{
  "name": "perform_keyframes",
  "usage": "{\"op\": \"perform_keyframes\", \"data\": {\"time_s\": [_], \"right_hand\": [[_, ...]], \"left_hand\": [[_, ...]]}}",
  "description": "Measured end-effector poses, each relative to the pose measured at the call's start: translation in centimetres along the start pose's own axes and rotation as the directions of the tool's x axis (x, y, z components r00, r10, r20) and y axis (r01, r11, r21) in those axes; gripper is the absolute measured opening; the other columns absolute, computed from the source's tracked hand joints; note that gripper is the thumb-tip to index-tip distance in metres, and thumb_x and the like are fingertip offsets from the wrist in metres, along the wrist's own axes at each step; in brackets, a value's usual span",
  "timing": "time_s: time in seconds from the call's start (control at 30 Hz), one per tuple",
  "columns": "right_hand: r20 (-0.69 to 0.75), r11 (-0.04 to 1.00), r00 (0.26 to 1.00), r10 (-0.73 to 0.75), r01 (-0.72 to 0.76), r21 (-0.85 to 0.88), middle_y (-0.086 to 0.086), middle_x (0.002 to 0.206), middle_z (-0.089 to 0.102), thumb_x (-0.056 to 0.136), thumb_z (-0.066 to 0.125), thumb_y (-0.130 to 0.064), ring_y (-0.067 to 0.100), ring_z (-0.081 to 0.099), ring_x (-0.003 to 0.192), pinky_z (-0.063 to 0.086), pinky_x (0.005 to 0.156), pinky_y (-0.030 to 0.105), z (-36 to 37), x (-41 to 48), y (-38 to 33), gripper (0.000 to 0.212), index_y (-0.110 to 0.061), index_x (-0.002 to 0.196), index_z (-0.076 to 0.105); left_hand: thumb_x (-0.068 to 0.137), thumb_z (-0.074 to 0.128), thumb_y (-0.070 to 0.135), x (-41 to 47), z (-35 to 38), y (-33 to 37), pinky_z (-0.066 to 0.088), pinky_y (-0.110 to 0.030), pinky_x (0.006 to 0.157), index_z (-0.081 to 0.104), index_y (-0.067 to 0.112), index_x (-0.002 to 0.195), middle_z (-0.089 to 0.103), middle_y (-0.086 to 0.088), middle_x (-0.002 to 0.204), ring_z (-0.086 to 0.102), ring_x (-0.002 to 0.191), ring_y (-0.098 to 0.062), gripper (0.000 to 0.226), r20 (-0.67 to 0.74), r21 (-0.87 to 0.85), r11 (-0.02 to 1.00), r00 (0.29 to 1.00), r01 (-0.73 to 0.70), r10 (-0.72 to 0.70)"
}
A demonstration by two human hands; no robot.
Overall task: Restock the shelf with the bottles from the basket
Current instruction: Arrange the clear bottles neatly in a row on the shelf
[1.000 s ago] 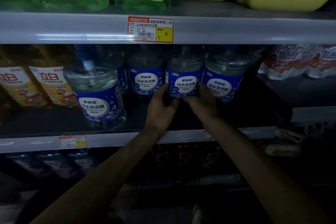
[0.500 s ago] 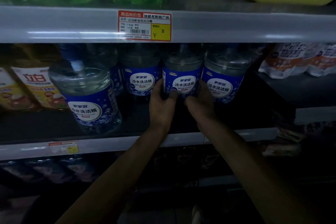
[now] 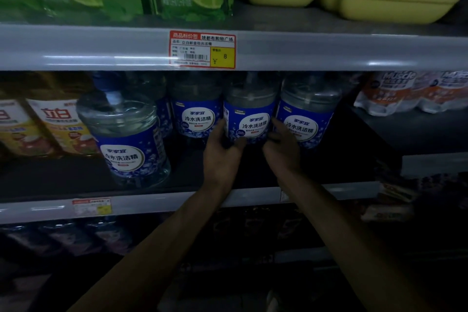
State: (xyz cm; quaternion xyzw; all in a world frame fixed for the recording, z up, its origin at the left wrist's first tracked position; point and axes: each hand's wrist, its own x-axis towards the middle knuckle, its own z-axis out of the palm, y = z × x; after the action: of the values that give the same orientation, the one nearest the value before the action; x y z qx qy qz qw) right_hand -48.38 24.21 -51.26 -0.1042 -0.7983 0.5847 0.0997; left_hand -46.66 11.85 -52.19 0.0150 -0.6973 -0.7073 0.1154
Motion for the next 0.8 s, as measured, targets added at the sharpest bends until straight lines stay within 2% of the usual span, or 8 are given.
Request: {"op": "perform_keyframes", "data": {"time_s": [0.1,0.17,0.3,0.4,0.5,0.57,0.7,0.8], "right_hand": [[0.014,0.999,1.0,-0.026,0.027,-0.029,-0.03,0.095,0.058,0.083,0.049,0.006,0.006,0.059,0.099,0.052,0.089,0.033,-0.5,-0.3,0.1,0.071,-0.03,0.144,0.054],[0.028,0.998,0.999,-0.038,0.04,-0.044,-0.022,0.098,0.065,0.081,0.05,0.003,0.005,0.063,0.095,0.056,0.083,0.034,-0.7,-0.3,0.5,0.066,-0.033,0.136,0.058],[0.105,1.0,0.994,-0.019,0.021,-0.018,0.0,0.106,0.07,0.08,0.055,0.006,0.015,0.066,0.095,0.056,0.073,0.031,-0.9,0.0,0.3,0.056,-0.027,0.126,0.06],[0.274,1.0,0.962,-0.01,0.001,0.031,-0.001,0.112,0.07,0.075,0.061,0.012,0.012,0.064,0.101,0.051,0.07,0.026,-0.3,0.2,-0.5,0.064,-0.025,0.126,0.057],[0.344,1.0,0.938,-0.03,0.024,0.021,-0.004,0.122,0.068,0.068,0.067,0.014,0.017,0.062,0.113,0.056,0.081,0.033,0.0,1.0,-0.6,0.073,-0.026,0.127,0.054],[0.386,0.999,0.922,-0.039,0.031,0.026,-0.007,0.122,0.068,0.064,0.076,0.012,0.017,0.064,0.115,0.059,0.088,0.039,-0.2,1.6,-0.3,0.081,-0.027,0.131,0.051],[0.418,0.996,0.905,-0.085,0.083,0.023,-0.016,0.121,0.066,0.056,0.096,-0.006,0.006,0.063,0.113,0.057,0.092,0.032,-1.0,1.9,-0.1,0.093,-0.032,0.131,0.047],[0.382,0.988,0.913,-0.147,0.153,0.015,-0.024,0.112,0.061,0.055,0.098,-0.008,-0.009,0.06,0.1,0.057,0.079,0.015,-1.0,1.3,-0.1,0.097,-0.031,0.131,0.044]], "left_hand": [[0.085,0.071,0.022,-1.4,-0.2,0.0,0.052,-0.039,0.107,0.059,0.027,0.141,0.068,0.01,0.134,0.063,0.124,-0.006,0.058,-0.024,-0.027,1.0,1.0,0.0,-0.001],[0.089,0.073,0.019,-2.2,-0.7,-0.4,0.053,-0.032,0.102,0.058,0.032,0.133,0.068,0.013,0.129,0.064,0.117,0.0,0.049,-0.045,0.01,1.0,0.999,0.006,-0.005],[0.076,0.079,0.048,-2.2,-2.6,-1.0,0.059,-0.041,0.095,0.055,0.031,0.128,0.066,0.002,0.127,0.066,0.115,-0.012,0.059,-0.136,0.157,0.987,0.99,-0.021,0.043],[0.084,0.085,0.024,-1.4,-3.1,-0.9,0.062,-0.03,0.086,0.063,0.022,0.125,0.073,0.006,0.116,0.071,0.104,-0.004,0.047,-0.107,0.151,0.988,0.992,-0.043,0.059],[0.084,0.085,0.015,-1.2,-3.4,-0.6,0.058,-0.017,0.082,0.065,0.019,0.128,0.074,0.012,0.116,0.071,0.104,0.001,0.049,-0.021,0.144,0.983,0.993,-0.115,0.12],[0.083,0.086,0.016,-1.1,-3.7,-0.6,0.058,-0.019,0.086,0.062,0.016,0.136,0.073,0.007,0.123,0.07,0.11,-0.002,0.057,0.025,0.147,0.977,0.988,-0.155,0.153],[0.082,0.087,0.019,-0.1,-4.3,-0.3,0.061,-0.032,0.093,0.06,0.017,0.139,0.073,0.004,0.128,0.07,0.114,-0.008,0.063,0.07,0.154,0.975,0.986,-0.161,0.152],[0.081,0.088,0.015,0.4,-4.5,-0.1,0.062,-0.035,0.092,0.062,0.015,0.137,0.075,0.004,0.124,0.072,0.111,-0.008,0.062,0.095,0.111,0.985,0.988,-0.134,0.124]]}}
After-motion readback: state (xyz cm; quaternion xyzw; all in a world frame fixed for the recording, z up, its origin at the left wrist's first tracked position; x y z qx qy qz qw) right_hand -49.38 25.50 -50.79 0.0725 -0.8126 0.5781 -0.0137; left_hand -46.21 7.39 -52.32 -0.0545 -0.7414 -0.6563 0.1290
